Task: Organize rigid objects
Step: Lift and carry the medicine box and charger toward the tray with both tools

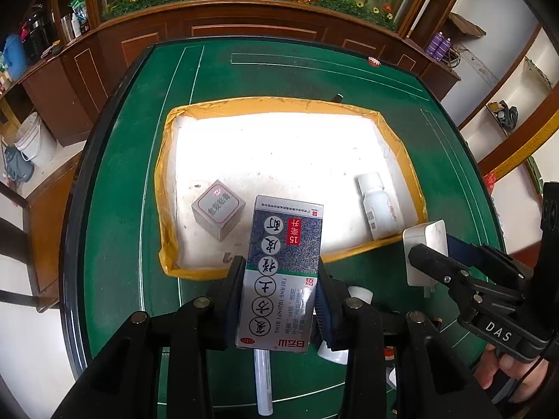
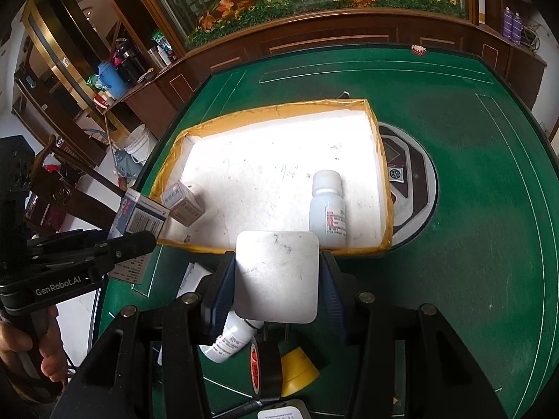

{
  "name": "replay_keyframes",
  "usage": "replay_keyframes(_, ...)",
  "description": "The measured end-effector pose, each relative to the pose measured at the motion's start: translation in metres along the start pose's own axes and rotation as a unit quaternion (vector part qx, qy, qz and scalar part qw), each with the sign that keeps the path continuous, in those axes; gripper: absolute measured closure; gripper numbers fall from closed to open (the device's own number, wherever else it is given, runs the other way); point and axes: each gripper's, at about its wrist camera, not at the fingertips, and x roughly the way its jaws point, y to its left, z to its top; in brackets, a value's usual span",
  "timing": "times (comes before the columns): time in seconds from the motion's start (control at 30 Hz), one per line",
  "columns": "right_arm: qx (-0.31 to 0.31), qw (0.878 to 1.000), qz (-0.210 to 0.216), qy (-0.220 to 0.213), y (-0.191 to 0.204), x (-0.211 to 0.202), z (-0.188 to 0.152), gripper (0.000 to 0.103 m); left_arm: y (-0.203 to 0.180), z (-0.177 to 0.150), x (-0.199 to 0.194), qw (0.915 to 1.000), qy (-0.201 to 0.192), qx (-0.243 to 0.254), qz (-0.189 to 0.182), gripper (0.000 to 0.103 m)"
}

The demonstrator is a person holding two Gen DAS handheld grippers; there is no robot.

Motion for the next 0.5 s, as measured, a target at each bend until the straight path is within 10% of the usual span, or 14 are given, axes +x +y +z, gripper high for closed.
replay_keyframes(0.5, 0.005, 1.0, -0.01, 0.0, 0.006, 0.01, 0.014, 0.057, 0.002, 0.012, 0.029, 0.9995, 0.026, 0.006, -0.015, 0.065)
